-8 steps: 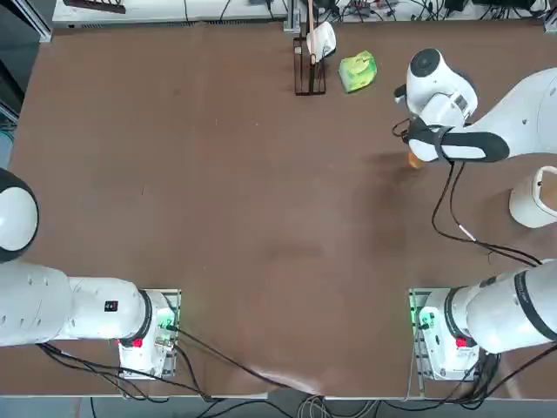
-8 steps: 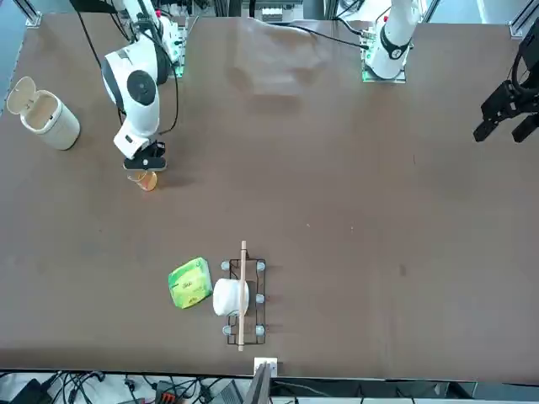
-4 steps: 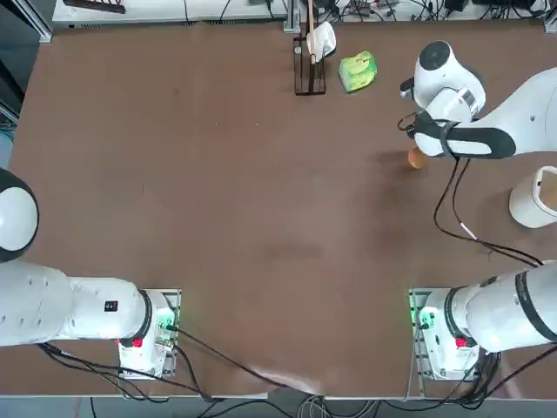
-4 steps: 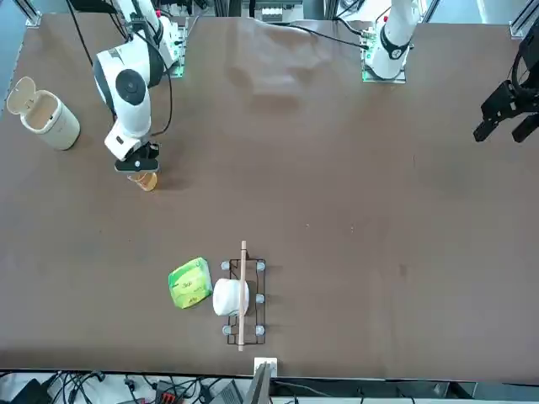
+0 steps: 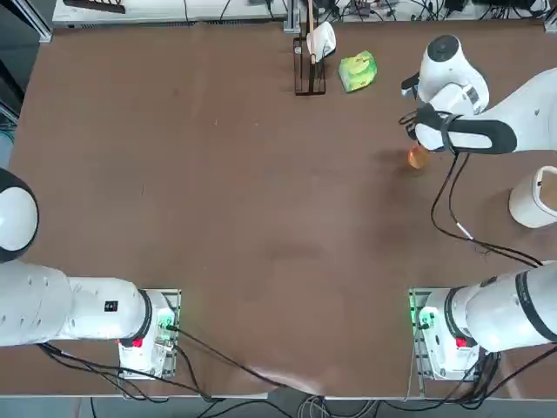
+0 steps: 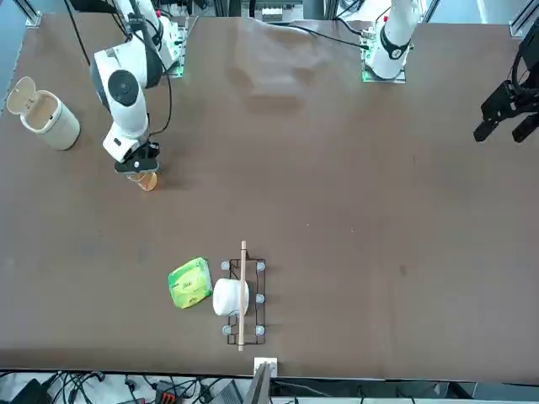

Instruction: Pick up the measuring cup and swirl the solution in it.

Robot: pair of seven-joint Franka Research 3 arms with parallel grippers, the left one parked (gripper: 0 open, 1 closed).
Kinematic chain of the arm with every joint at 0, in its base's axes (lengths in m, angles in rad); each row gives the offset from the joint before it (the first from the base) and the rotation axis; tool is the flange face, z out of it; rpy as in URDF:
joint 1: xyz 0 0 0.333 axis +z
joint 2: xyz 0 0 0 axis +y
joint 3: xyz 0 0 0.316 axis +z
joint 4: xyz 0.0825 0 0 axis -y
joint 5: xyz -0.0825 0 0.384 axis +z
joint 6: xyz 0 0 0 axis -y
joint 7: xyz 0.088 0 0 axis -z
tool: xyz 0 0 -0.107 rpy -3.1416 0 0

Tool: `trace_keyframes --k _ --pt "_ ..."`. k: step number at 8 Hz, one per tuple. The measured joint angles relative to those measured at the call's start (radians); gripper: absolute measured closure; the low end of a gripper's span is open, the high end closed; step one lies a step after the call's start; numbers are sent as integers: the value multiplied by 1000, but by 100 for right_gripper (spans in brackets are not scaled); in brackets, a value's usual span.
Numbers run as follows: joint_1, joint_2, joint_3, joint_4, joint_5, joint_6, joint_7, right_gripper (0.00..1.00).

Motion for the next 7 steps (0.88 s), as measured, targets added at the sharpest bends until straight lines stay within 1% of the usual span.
trace_keyframes --k 3,5,7 --pt "-19 -2 -9 9 63 -19 -104 97" --pt "-19 -11 -9 37 124 -91 -195 97" --pt "-20 -21 -9 62 145 -148 -271 97"
